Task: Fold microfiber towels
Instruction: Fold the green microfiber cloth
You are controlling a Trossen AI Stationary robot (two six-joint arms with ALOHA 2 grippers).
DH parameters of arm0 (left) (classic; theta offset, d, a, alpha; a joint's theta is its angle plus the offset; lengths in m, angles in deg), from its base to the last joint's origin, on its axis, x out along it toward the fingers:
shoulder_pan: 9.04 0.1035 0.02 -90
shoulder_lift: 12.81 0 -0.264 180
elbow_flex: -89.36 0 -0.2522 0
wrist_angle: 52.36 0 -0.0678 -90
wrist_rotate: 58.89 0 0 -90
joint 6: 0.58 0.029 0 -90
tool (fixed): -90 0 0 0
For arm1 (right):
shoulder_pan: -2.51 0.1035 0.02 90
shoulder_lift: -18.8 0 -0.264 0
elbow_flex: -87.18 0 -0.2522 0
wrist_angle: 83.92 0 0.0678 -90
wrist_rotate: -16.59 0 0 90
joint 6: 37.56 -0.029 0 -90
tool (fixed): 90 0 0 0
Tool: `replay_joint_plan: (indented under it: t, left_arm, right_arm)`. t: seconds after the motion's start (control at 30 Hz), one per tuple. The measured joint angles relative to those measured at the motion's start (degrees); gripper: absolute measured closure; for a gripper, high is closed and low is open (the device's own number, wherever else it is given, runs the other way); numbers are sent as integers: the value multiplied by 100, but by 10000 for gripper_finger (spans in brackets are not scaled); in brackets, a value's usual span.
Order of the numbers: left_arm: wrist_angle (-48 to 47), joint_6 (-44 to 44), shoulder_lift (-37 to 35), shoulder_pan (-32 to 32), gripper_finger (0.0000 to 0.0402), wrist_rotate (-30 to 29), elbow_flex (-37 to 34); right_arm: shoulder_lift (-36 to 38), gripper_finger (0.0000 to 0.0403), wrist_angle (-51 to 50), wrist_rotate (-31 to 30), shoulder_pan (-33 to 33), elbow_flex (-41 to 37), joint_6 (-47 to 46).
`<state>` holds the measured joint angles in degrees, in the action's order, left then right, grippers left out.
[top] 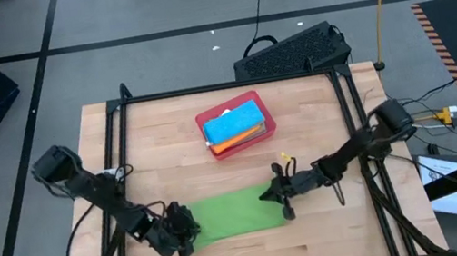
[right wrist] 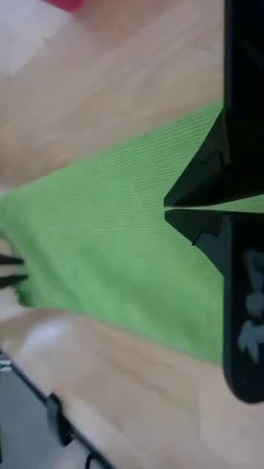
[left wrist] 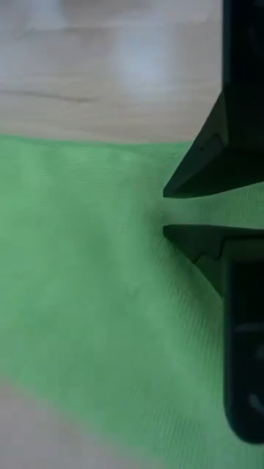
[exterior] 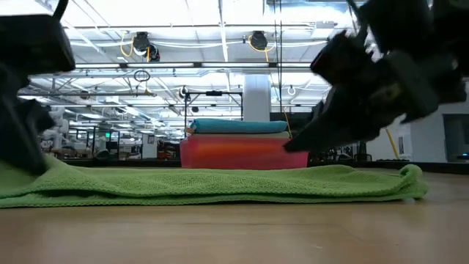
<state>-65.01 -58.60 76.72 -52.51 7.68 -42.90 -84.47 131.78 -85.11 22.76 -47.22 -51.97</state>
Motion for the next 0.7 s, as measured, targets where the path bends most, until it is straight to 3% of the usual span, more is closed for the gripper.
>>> replay_joint_plan:
  t: [0.23, 0.47, 0.7]
  left_arm:
    - [326, -637, 347, -252, 352, 504, 17]
    - [955, -68, 117, -406, 357, 796, 4]
    - [895, -125, -149, -551, 357, 860, 4]
  right_arm:
    - [-720, 394, 455, 141, -299, 4, -206]
    - [-958, 394, 500, 124, -477, 20, -596]
    - [-976, 394, 539, 118, -479, 16, -575]
